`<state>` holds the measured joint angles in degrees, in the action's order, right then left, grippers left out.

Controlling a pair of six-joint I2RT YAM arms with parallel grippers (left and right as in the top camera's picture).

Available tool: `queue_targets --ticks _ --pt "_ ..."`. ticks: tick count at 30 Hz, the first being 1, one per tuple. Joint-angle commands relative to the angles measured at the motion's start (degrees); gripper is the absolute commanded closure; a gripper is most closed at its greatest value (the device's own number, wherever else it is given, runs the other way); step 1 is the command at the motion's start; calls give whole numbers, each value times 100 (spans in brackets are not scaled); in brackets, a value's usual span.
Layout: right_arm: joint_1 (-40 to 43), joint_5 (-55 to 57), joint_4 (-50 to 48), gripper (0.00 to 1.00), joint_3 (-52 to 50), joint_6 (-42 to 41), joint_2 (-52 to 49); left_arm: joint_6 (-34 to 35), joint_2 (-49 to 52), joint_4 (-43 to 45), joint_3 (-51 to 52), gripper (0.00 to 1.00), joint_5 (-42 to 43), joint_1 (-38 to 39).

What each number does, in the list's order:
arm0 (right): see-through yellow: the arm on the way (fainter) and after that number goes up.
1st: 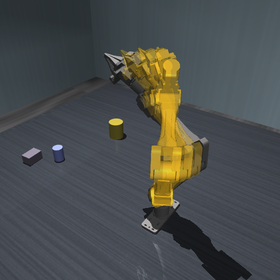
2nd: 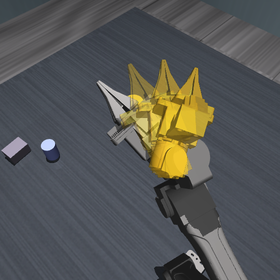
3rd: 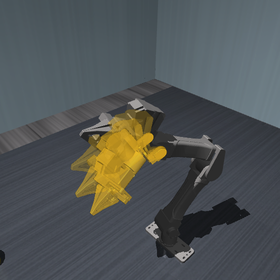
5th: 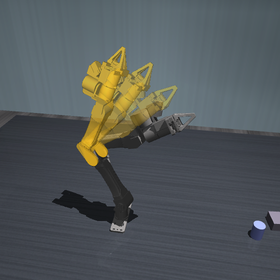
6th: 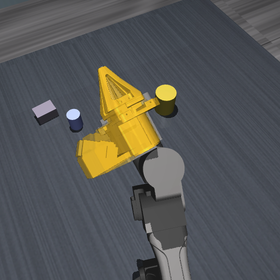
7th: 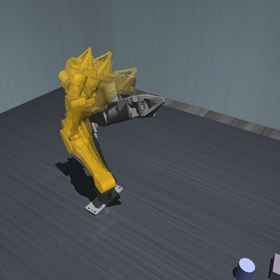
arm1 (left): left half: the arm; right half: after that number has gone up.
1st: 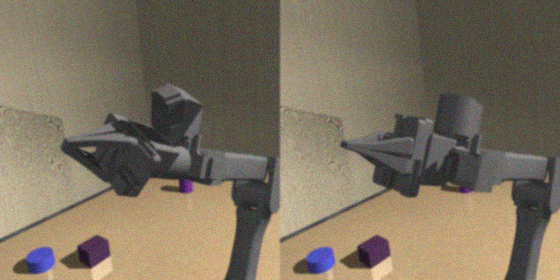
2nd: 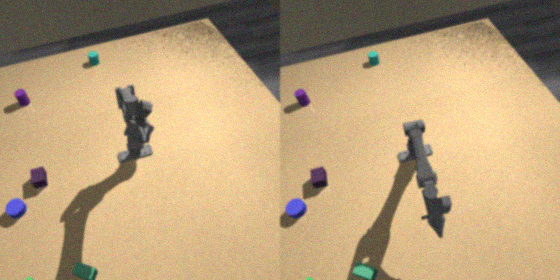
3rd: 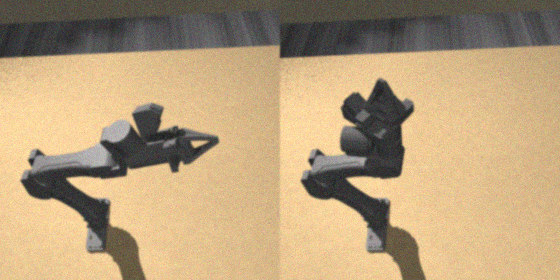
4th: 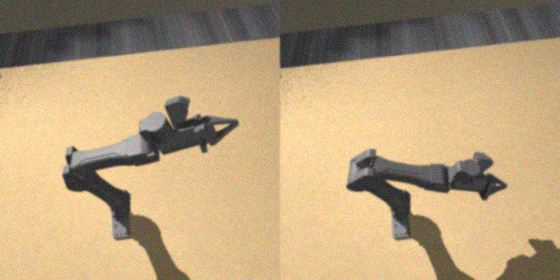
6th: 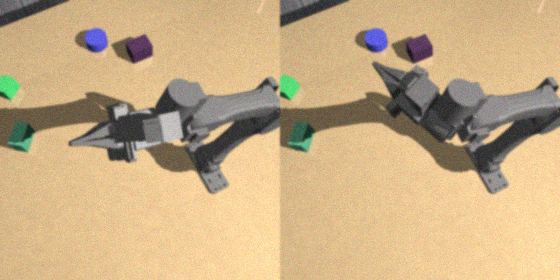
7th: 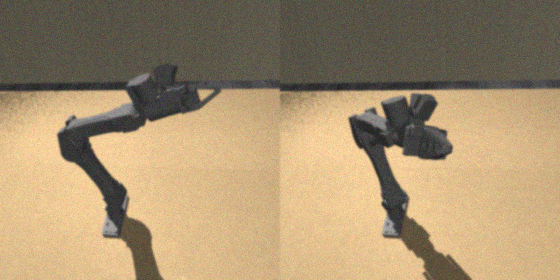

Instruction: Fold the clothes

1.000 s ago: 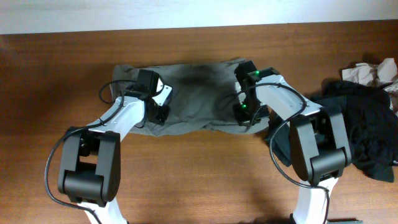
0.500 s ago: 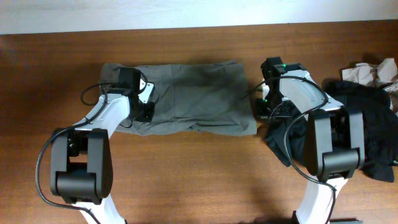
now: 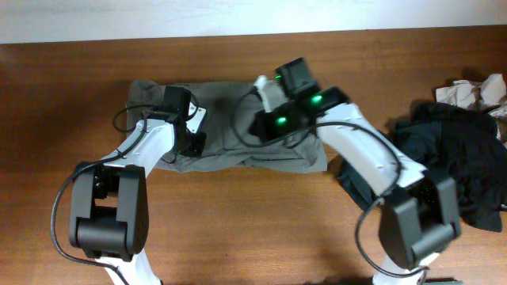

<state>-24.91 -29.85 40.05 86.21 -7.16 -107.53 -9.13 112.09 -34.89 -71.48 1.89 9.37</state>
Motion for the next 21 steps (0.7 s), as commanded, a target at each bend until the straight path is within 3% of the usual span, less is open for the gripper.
queue_targets --ticks 1,4,8,16,21 --pt "-280 94 -546 96 -138 -752 -553 177 -133 -7 -94 90 4 -2" --pt "-374 96 -1012 96 -138 -1222 -1082 184 -133 -9 -94 91 4 -2" --pt "-339 144 -940 96 -140 -1484 -1574 184 -133 -11 -94 91 2 -4" --pt "212 1305 754 96 -140 -2234 -1792 181 -133 -52 -94 91 -291 -4" --pt "800 1681 1311 96 -140 -2061 -1792 184 -133 -74 -94 92 -492 -15"
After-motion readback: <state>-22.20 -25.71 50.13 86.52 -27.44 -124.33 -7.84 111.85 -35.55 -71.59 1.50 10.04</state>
